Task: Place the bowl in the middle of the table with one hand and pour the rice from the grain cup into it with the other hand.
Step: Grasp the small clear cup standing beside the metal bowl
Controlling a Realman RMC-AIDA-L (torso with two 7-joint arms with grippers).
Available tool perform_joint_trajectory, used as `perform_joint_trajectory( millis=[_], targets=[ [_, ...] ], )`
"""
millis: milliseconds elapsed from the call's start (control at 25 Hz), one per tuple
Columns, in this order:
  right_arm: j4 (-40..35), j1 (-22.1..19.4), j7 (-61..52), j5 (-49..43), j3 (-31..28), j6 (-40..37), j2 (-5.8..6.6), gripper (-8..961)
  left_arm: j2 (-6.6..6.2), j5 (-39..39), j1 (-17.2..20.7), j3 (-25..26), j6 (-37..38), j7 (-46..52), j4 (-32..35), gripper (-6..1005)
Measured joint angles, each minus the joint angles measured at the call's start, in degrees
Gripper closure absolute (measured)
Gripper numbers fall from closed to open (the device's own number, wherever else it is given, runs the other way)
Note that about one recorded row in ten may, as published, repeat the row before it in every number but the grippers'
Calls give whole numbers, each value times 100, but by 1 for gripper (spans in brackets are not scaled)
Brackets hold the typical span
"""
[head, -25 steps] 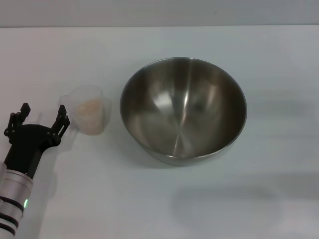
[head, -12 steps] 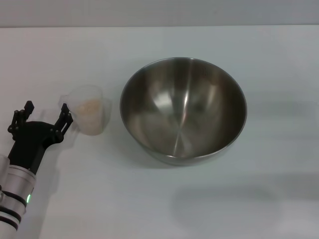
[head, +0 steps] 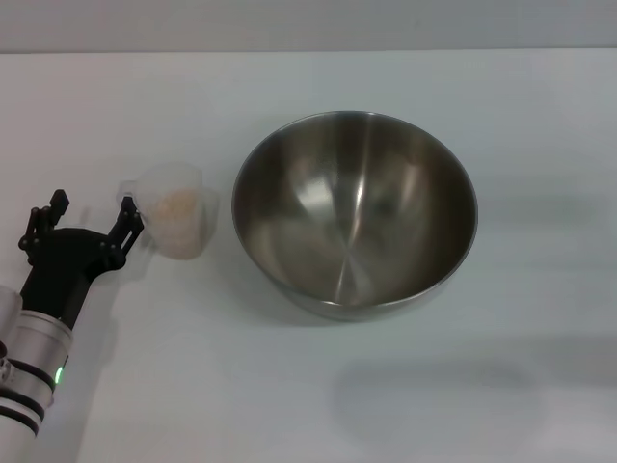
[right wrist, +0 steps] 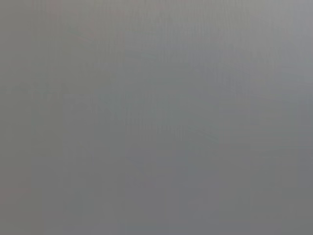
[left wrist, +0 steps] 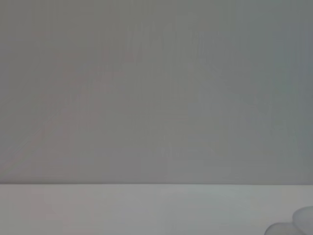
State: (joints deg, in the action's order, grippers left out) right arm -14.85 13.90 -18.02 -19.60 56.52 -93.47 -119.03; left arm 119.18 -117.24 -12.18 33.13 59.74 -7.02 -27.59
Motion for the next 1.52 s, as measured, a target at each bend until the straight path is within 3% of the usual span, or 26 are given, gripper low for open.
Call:
perform_joint_trajectory(
  millis=[440, 680, 1080, 1200, 1520],
  targets=[
    [-1, 33, 0, 0, 0, 16, 3, 550, 0, -12, -186, -1, -138, 270, 55, 290],
    [-7, 36, 0, 0, 0, 28, 7, 550, 1, -1, -262, -67, -163, 384, 118, 485],
    [-10, 51, 0, 0, 0, 38, 12, 549, 0, -18, -311, -70, -165, 591, 129, 697],
    [-12, 53, 0, 0, 0, 41, 12, 549, 1, -33, -323, -70, -165, 700, 148, 889],
    [-3, 79, 0, 0, 0, 41, 12, 549, 0, -44, -344, -196, 43, 655, 149, 940]
  ],
)
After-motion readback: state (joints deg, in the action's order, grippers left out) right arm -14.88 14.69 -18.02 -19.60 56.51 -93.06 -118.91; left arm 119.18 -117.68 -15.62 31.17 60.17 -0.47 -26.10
